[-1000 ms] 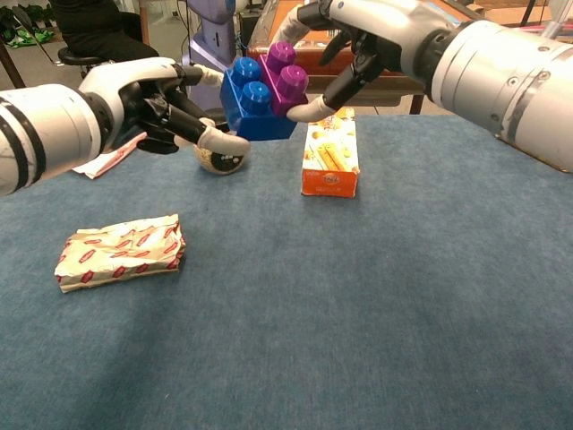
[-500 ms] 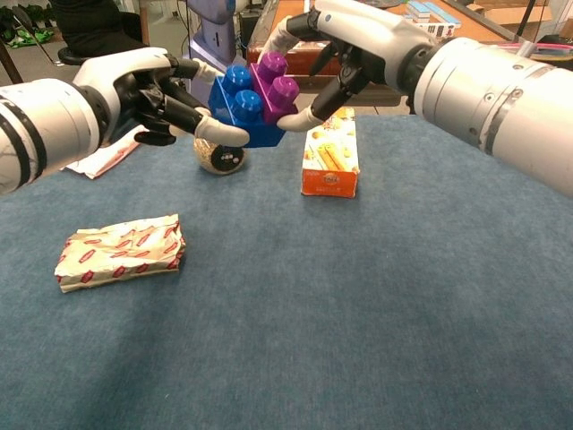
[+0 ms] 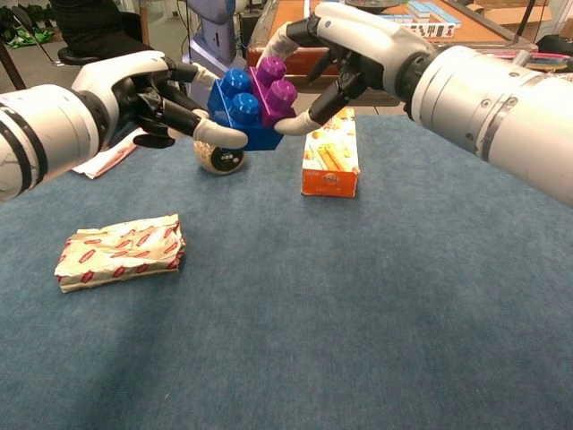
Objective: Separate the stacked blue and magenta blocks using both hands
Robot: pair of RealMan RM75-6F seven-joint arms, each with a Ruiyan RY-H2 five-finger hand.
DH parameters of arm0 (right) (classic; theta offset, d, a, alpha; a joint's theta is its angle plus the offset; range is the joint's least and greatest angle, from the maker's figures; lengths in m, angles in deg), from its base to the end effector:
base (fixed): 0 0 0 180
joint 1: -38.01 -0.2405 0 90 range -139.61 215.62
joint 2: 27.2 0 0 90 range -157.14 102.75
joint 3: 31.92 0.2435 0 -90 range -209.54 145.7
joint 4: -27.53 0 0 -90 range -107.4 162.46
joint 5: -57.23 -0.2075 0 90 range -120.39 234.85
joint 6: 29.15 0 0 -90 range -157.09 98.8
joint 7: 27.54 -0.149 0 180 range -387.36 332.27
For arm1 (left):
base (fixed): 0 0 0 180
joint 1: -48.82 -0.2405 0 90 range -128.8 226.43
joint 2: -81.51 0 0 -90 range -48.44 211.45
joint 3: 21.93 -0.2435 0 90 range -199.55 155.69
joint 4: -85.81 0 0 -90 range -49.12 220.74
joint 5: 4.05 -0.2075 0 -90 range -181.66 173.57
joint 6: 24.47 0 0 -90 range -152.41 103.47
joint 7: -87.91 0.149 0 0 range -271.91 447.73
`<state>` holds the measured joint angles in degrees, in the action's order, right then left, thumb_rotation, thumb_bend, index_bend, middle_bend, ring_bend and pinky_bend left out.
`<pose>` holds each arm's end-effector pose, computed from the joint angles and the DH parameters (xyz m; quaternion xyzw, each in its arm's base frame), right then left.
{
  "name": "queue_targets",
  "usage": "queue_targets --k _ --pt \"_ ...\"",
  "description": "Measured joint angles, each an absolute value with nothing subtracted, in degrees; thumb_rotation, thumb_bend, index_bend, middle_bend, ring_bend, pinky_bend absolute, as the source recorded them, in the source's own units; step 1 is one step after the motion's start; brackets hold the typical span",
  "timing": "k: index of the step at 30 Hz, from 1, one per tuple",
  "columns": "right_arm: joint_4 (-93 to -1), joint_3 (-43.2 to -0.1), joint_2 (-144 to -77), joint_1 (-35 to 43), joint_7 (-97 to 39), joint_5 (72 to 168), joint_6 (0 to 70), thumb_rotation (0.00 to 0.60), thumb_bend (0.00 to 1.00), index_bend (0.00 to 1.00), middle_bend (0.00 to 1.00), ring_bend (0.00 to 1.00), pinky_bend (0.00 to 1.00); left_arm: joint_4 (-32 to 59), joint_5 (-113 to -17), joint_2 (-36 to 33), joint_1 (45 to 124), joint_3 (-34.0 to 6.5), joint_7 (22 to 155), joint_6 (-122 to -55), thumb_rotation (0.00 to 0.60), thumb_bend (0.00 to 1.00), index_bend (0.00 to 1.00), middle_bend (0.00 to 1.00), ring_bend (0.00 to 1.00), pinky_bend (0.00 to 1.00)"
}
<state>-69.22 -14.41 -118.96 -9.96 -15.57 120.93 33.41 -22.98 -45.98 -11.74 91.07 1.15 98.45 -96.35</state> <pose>-0.0286 -0.3269 -0.0001 0.6650 -0.4283 0.5346 0.2976 -0.0534 0.3113 0.0108 -0.4822 -0.6318 -0.5243 0.3056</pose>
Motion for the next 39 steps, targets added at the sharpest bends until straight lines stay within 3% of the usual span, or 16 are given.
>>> queue_targets --k 17,39 --pt "-69.27 -13.61 -119.16 -8.83 -19.64 121.22 33.15 0.600 0.29 0.62 0.21 0.06 0.23 -21.37 -48.82 -12.77 90.84 -0.15 100.20 -97.20 0.600 0.00 0.69 0.92 1.00 1.00" --pt "-72.46 -14.74 -116.21 -6.21 -21.67 124.68 34.55 0.600 0.29 0.62 0.21 0.06 0.23 -19.64 -49.03 -13.06 89.80 -1.96 101.74 -96.02 0.600 0.00 0.69 0.93 1.00 1.00"
